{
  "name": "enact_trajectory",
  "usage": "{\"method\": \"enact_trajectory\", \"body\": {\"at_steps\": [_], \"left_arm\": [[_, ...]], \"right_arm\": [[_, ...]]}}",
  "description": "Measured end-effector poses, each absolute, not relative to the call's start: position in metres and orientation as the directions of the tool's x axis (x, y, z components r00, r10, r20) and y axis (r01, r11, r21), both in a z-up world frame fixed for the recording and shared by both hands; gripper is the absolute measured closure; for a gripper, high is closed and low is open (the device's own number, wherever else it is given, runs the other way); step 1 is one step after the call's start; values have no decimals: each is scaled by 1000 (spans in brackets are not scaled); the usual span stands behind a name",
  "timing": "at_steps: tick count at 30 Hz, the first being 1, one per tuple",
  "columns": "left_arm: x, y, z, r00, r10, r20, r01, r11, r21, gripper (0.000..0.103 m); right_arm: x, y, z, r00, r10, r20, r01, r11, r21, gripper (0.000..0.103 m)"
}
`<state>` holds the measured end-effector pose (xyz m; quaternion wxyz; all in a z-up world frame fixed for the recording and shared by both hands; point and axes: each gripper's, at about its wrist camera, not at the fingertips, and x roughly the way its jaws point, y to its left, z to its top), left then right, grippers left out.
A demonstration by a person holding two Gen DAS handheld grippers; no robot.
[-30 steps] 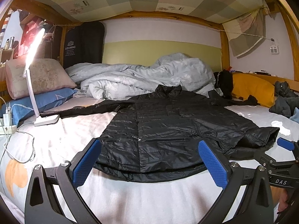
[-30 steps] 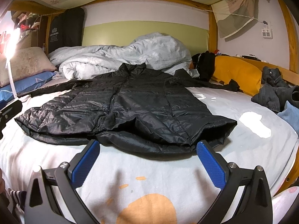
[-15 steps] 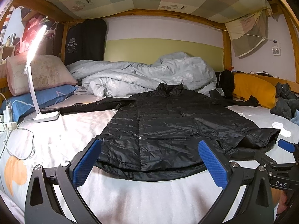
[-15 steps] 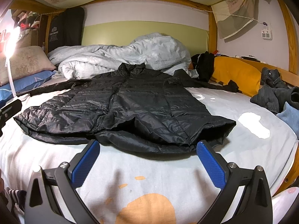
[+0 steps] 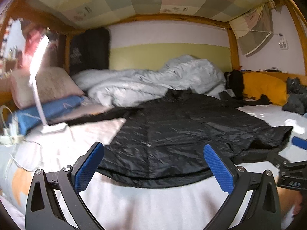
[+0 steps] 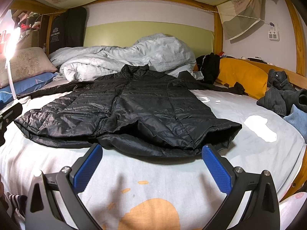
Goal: Fold large clothes
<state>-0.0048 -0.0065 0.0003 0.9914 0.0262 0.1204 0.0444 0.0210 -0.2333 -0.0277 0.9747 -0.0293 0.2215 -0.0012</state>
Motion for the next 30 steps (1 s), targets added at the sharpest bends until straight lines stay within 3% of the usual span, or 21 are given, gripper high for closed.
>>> {"method": "enact_trajectory", "body": {"at_steps": [9,14,19,24,26,28,29,30], "left_arm": [[-6,-16,3,972,39,-232,-18,996,92,0],[13,-32,-11,923,-23,-383,103,977,188,0],[40,-51,-30,852,10,-523,194,922,334,1],[71,-37,-59,792,109,-601,133,929,344,2],[77,-25,-62,791,127,-598,86,946,314,2],[83,-10,-62,797,189,-574,5,948,319,11],[84,-4,-63,803,218,-555,-33,946,323,25],[86,3,-63,804,243,-542,-68,944,322,34]], "right_arm": [[20,-232,-23,894,9,-449,-53,995,-86,0],[26,-231,-14,871,-1,-490,-120,969,-215,0],[54,-231,-26,787,-9,-617,-249,910,-330,0],[71,-233,-49,775,-116,-622,-262,835,-483,0],[78,-241,-50,766,-108,-633,-250,857,-450,0],[86,-251,-50,769,-122,-628,-204,884,-421,0],[91,-255,-51,780,-150,-608,-162,890,-427,5],[94,-261,-51,796,-179,-578,-113,894,-433,20]]}}
